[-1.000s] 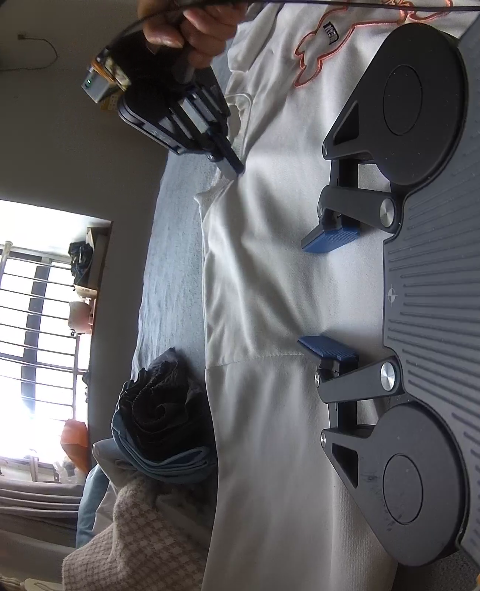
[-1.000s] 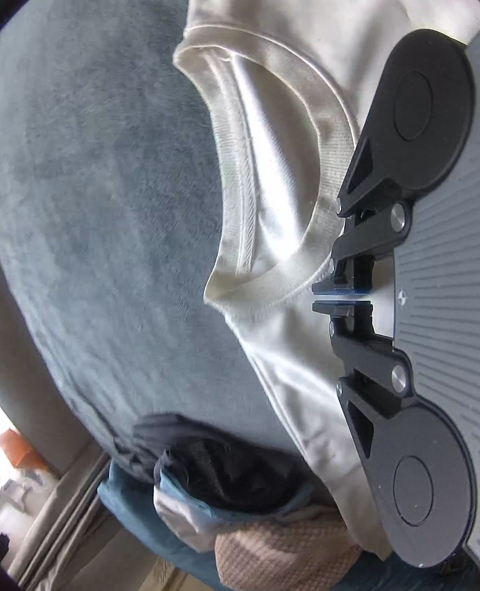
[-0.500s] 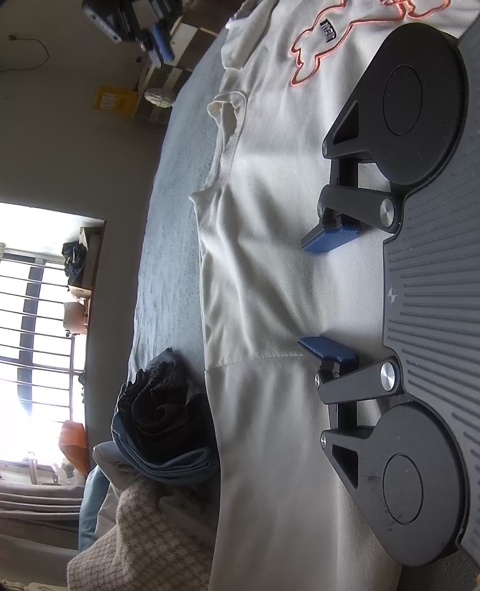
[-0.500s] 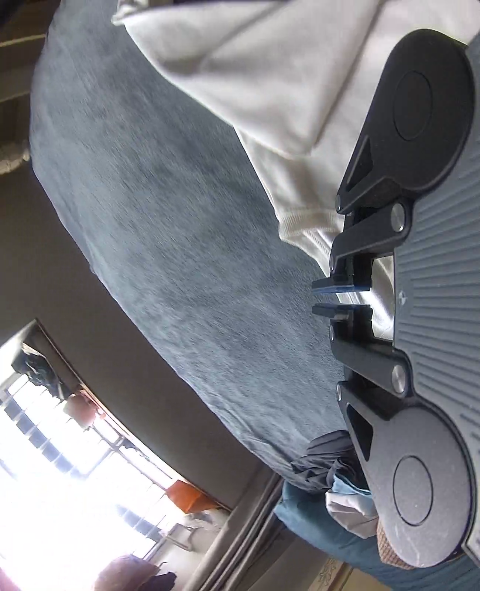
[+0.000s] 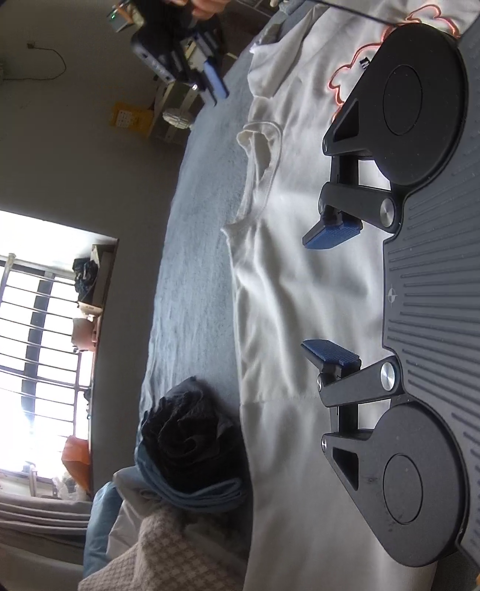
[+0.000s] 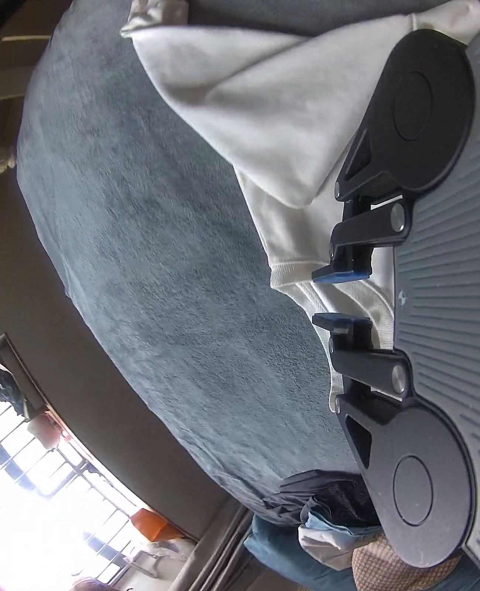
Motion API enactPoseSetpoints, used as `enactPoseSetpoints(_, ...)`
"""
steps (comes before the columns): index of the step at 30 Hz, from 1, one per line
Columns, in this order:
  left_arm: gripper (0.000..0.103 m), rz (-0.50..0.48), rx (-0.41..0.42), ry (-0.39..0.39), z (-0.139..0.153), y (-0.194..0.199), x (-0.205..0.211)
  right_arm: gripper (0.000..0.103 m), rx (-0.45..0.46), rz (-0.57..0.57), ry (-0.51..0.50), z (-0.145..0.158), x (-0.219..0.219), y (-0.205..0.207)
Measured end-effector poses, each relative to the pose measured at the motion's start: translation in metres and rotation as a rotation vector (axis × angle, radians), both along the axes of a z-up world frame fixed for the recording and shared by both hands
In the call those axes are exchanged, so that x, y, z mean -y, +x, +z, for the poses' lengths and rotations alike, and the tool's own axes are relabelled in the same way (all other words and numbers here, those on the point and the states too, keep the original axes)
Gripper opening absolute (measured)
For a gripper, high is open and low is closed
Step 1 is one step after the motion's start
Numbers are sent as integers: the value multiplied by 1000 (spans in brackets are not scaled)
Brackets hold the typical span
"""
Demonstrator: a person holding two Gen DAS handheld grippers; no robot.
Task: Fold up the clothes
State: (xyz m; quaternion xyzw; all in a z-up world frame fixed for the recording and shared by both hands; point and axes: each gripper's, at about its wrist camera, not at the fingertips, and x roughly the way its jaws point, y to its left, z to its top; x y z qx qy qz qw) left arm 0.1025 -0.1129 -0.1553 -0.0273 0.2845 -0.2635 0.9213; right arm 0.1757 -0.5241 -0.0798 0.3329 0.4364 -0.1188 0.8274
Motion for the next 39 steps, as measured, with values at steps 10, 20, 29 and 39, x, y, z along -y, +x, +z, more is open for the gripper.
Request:
enactPoseSetpoints(10, 58, 1, -29, -44, -20, 1, -1, 47, -233, 239, -327, -27, -42, 94)
enactPoseSetpoints(20, 60, -8, -29, -75, -22, 2, -4, 49, -380, 524, -507, -58, -52, 122)
enactPoseSetpoints(29, 62, -11, -20, -63, -23, 1, -2, 47, -372, 596, -465, -54, -45, 116)
enactPoseSetpoints(39, 62, -8, -10, -50, -23, -1, 0, 4, -233, 578, -643, -50, -55, 89)
